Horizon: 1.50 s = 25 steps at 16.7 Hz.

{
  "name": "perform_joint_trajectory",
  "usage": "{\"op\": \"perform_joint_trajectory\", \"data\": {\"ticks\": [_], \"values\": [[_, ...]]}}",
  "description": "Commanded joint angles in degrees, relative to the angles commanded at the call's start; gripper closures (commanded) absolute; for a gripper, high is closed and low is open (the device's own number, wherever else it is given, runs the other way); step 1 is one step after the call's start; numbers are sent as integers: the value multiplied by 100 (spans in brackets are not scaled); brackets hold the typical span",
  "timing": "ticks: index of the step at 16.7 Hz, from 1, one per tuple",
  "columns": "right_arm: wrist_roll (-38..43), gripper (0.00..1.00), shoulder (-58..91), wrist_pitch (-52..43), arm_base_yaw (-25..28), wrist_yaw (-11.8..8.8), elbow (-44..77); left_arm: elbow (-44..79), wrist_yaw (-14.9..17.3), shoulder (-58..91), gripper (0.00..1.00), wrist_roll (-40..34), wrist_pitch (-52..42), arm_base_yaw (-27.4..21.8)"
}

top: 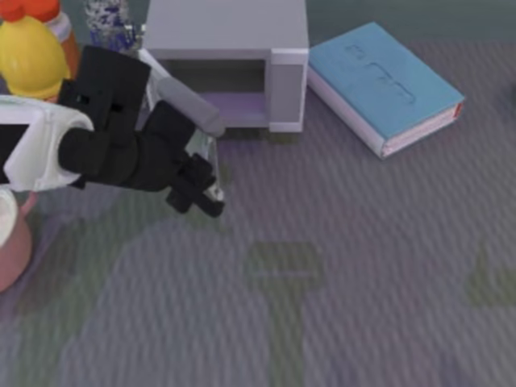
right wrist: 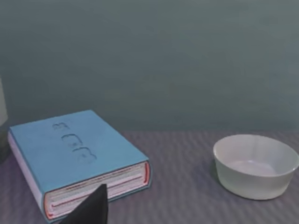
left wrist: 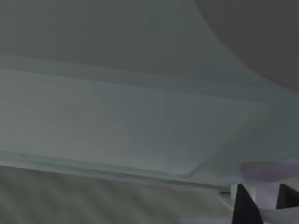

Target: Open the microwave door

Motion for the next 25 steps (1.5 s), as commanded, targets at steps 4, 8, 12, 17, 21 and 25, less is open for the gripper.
{"op": "perform_joint_trajectory", "data": {"ticks": [4, 8, 12, 17, 21, 25], "values": [[0, 0, 0, 0, 0, 0, 0, 0, 0, 0, 100, 0, 0, 0], [0, 0, 0, 0, 0, 0, 0, 0, 0, 0, 100, 0, 0, 0], [0, 0, 0, 0, 0, 0, 0, 0, 0, 0, 100, 0, 0, 0], [0, 0, 0, 0, 0, 0, 0, 0, 0, 0, 100, 0, 0, 0], [0, 0, 0, 0, 0, 0, 0, 0, 0, 0, 100, 0, 0, 0], [0, 0, 0, 0, 0, 0, 0, -16, 132, -8, 100, 138, -64, 37]]}}
